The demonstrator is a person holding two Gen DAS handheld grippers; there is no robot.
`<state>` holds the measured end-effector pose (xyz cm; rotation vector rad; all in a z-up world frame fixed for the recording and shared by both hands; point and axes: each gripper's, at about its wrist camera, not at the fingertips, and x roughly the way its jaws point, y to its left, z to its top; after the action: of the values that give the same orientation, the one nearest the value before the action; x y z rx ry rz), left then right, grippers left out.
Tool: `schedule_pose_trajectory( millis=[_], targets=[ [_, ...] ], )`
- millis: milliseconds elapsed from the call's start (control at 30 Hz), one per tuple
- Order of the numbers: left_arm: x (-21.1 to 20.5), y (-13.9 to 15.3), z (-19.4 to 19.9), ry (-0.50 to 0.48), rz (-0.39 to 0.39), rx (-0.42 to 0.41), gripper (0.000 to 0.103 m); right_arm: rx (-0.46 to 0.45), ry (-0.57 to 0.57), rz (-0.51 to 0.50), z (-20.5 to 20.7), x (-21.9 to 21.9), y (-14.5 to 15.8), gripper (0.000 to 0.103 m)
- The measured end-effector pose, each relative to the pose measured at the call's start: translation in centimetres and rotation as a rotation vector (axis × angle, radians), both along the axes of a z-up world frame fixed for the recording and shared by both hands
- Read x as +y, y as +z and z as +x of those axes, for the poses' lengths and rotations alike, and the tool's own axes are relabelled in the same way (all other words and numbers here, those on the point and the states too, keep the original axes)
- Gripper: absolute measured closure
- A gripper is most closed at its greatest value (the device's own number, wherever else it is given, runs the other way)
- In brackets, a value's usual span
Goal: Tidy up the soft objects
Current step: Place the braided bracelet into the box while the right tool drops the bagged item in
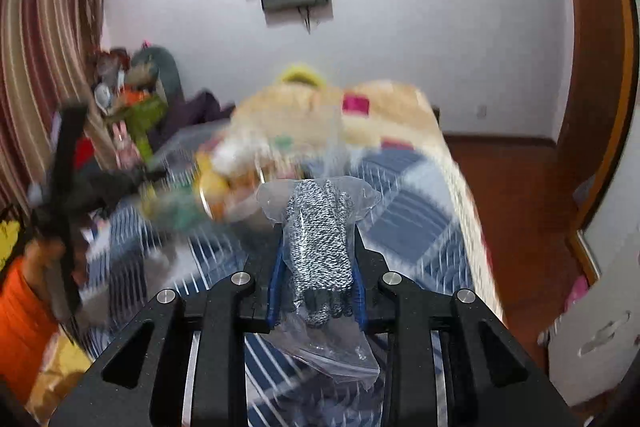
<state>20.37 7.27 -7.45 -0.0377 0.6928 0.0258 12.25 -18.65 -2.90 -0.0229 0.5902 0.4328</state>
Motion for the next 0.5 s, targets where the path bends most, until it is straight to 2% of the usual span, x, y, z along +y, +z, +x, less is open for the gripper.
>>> schedule_pose_trajectory(
  millis=[133, 267, 367, 400, 500],
  targets=[
    [-0.2, -0.1, 0.4, -0.007, 0.000, 0.009, 0.097, -0.058, 0.029, -0.014, 2.1, 3.1, 1.9, 0.078],
    [-0.3, -0.3, 0.8, -0.023, -0.024, 0.028, 0.090, -0.044, 0.071, -0.040, 4.8, 6.4, 1.7, 0.078],
    [-0.3, -0.3, 0.6, -0.017, -0.026, 0.021, 0.063, 0.003, 0.095, -0.076, 6.4, 8.4, 0.2, 0.078],
    [-0.3, -0.2, 0.4, -0.015, -0.027, 0.014, 0.051, 0.020, 0.098, -0.088, 6.8, 8.4, -0.4, 0.078],
    [-0.3, 0.1, -0.2, -0.015, -0.020, -0.006, 0.048, 0.071, 0.104, -0.119, 7.4, 8.9, -2.1, 0.074]
  ],
)
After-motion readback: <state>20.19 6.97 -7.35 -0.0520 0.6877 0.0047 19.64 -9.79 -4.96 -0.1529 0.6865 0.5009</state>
